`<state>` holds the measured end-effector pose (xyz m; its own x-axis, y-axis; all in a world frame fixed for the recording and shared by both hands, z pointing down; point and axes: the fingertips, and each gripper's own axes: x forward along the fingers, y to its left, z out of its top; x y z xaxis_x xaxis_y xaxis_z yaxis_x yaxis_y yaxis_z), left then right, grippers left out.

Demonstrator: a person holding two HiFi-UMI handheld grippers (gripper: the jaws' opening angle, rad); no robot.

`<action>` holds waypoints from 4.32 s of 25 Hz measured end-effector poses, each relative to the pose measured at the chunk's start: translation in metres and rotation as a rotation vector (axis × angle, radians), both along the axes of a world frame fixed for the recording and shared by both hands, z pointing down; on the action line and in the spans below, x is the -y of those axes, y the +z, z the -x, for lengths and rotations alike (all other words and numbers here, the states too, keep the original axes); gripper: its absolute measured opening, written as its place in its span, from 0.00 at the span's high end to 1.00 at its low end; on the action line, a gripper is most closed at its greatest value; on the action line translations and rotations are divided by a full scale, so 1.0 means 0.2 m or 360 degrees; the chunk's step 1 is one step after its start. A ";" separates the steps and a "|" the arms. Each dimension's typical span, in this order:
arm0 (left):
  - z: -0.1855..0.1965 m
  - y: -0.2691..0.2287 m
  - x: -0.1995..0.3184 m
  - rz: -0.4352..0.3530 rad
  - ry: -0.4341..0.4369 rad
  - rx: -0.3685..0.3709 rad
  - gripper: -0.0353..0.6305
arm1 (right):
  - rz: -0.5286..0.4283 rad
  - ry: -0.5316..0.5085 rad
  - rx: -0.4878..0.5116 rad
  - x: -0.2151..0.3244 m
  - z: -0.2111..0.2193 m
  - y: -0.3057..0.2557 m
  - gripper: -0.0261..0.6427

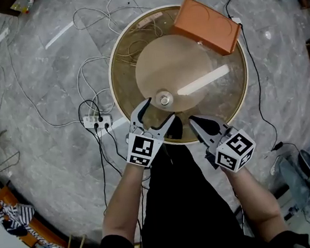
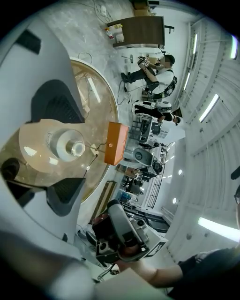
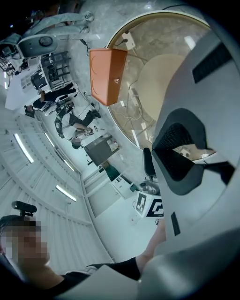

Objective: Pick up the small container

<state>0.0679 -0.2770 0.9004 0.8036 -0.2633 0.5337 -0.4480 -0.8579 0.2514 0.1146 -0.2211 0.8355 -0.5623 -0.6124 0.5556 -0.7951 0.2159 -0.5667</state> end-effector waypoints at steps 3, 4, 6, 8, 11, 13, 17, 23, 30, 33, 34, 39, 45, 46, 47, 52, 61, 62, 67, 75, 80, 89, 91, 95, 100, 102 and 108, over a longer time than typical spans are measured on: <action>-0.03 0.09 0.01 -0.0045 0.0024 0.0014 0.39 | 0.0030 0.0015 0.0037 -0.03 -0.01 0.08 0.94; -0.05 0.11 0.02 -0.0068 0.0026 0.0013 0.39 | 0.0043 0.0013 0.0043 -0.04 -0.02 0.10 0.94; -0.08 0.16 0.02 -0.0122 0.0028 0.0020 0.38 | 0.0061 0.0007 0.0044 -0.08 -0.03 0.16 0.94; -0.09 0.21 0.04 -0.0169 0.0032 0.0031 0.38 | 0.0074 0.0013 0.0044 -0.10 -0.05 0.22 0.94; -0.10 0.29 0.03 -0.0195 0.0039 0.0032 0.38 | 0.0098 0.0039 0.0054 -0.14 -0.05 0.32 0.94; -0.11 0.34 0.03 -0.0206 0.0036 0.0044 0.38 | 0.0107 0.0046 0.0057 -0.16 -0.05 0.36 0.94; -0.16 0.42 0.05 -0.0249 0.0032 0.0074 0.38 | 0.0111 0.0063 0.0065 -0.18 -0.06 0.42 0.94; -0.20 0.44 0.06 -0.0307 0.0060 0.0112 0.42 | 0.0106 0.0081 0.0060 -0.24 -0.05 0.39 0.94; -0.17 0.33 0.05 -0.0184 0.0017 0.0152 0.43 | 0.0091 0.0111 0.0047 -0.31 -0.07 0.26 0.94; -0.16 0.07 0.01 -0.0150 0.0019 0.0133 0.43 | 0.0062 0.0140 0.0028 -0.31 -0.09 0.07 0.94; -0.14 -0.04 -0.01 -0.0135 0.0022 0.0116 0.43 | 0.0051 0.0156 0.0019 -0.30 -0.08 -0.02 0.94; -0.09 -0.66 -0.07 -0.0128 0.0009 0.0061 0.43 | -0.0073 0.0161 -0.0035 -0.23 -0.06 -0.50 0.94; 0.01 -1.26 -0.11 -0.0200 -0.0079 0.0055 0.43 | -0.0188 0.0176 -0.0036 -0.24 -0.02 -0.98 0.94; 0.02 -1.34 -0.11 -0.0211 -0.0090 0.0048 0.43 | -0.0201 0.0177 -0.0032 -0.25 -0.01 -1.03 0.94; 0.03 -1.42 -0.12 -0.0225 -0.0097 0.0042 0.43 | -0.0212 0.0175 -0.0030 -0.26 -0.01 -1.09 0.94; 0.06 -1.74 -0.16 -0.0286 -0.0104 0.0030 0.43 | -0.0241 0.0166 -0.0022 -0.34 0.00 -1.27 0.94; 0.14 -2.15 -0.26 -0.0353 -0.0142 0.0051 0.43 | -0.0382 0.0169 0.0012 -0.34 -0.11 -1.60 0.94; 0.16 -2.18 -0.27 -0.0357 -0.0171 0.0048 0.43 | -0.0404 0.0155 0.0016 -0.33 -0.12 -1.63 0.94; 0.28 -2.30 -0.31 -0.0360 -0.0300 0.0024 0.43 | -0.0500 0.0124 0.0006 -0.26 -0.14 -1.76 0.94; 0.46 -2.41 -0.28 -0.0417 -0.0312 0.0032 0.43 | -0.0649 0.0135 -0.0095 -0.21 -0.03 -1.95 0.94; 0.60 -2.52 -0.21 -0.0441 -0.0323 -0.0033 0.43 | -0.0750 0.0097 -0.0170 -0.19 0.11 -2.10 0.94; 0.83 -2.66 -0.06 -0.0522 -0.0279 -0.0054 0.43 | -0.0942 0.0108 -0.0124 -0.09 0.35 -2.39 0.94; 0.87 -2.67 -0.01 -0.0526 -0.0277 -0.0078 0.43 | -0.0946 0.0115 -0.0145 -0.07 0.40 -2.41 0.94; 0.94 -2.70 0.08 -0.0544 -0.0276 -0.0139 0.43 | -0.1003 0.0115 -0.0199 -0.01 0.48 -2.46 0.94; 1.02 -2.77 0.13 -0.0523 -0.0278 -0.0223 0.43 | -0.1073 0.0159 -0.0279 0.03 0.54 -2.51 0.94; 1.02 -2.80 0.15 -0.0545 -0.0264 -0.0225 0.43 | -0.1084 0.0174 -0.0283 0.05 0.53 -2.53 0.94; 0.88 -2.78 0.14 -0.0552 -0.0219 -0.0203 0.43 | -0.1064 0.0187 -0.0248 0.04 0.42 -2.52 0.94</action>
<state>-0.1088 -0.3057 0.3446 0.8023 -0.5204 0.2923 -0.5487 -0.8358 0.0179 0.0299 -0.2296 0.3307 -0.4156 -0.9032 0.1071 -0.8959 0.3862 -0.2194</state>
